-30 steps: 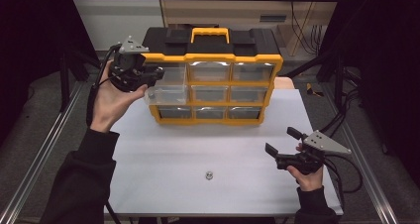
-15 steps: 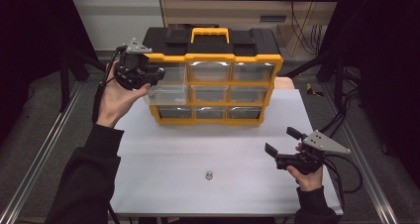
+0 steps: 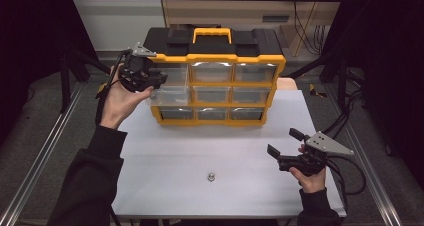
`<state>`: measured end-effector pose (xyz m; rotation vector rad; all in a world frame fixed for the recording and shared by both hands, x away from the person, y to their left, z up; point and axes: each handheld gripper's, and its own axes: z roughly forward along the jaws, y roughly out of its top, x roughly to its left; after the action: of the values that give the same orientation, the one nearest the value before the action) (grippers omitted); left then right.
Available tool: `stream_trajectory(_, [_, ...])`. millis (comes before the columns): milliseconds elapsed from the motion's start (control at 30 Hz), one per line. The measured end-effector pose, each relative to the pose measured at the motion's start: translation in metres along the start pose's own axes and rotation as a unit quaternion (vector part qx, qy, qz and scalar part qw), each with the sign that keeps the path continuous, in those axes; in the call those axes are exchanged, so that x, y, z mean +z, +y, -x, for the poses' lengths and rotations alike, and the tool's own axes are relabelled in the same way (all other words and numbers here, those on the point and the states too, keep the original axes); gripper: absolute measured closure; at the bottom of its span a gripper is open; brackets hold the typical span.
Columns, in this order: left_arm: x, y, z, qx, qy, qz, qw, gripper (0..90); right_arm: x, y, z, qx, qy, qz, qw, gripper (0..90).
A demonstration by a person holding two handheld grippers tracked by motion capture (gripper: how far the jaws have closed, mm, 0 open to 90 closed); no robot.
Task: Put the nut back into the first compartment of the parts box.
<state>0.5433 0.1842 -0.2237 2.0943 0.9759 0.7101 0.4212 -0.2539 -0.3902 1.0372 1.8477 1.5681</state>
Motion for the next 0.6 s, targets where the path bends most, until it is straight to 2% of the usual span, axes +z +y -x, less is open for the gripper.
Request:
stream_trajectory(167, [-0.003,0.001,0.000,0.001,-0.003,0.005,1.0000,67.1,0.000,0.000,0.000,-0.002,0.002,-0.003,1.0000,2.1])
stream_trajectory(300, [-0.012,0.001,0.000,-0.008,-0.012,0.035,0.9993,62.7,0.000,0.000,0.000,0.001,0.000,0.000,1.0000,2.1])
stream_trajectory(367, [-0.018,0.001,0.001,-0.017,-0.018,0.061,0.9979,58.6,0.000,0.000,0.000,-0.001,0.000,0.001,1.0000,2.1])
stream_trajectory(433, [-0.023,0.000,0.002,-0.016,-0.021,0.073,0.9970,52.6,0.000,0.000,0.000,-0.001,0.000,0.000,1.0000,2.0])
stream_trajectory(500, [-0.030,-0.002,0.003,-0.005,-0.018,0.085,0.9962,46.0,0.000,0.000,0.000,0.000,0.000,0.001,1.0000,2.1])
stream_trajectory(533, [-0.032,-0.003,0.004,-0.008,-0.019,0.096,0.9952,42.3,-0.001,0.000,0.000,0.001,0.000,0.000,1.0000,2.1])
stream_trajectory(600, [-0.039,-0.006,0.006,-0.001,-0.023,0.111,0.9935,36.4,-0.001,0.000,0.000,-0.001,0.001,0.000,1.0000,2.1])
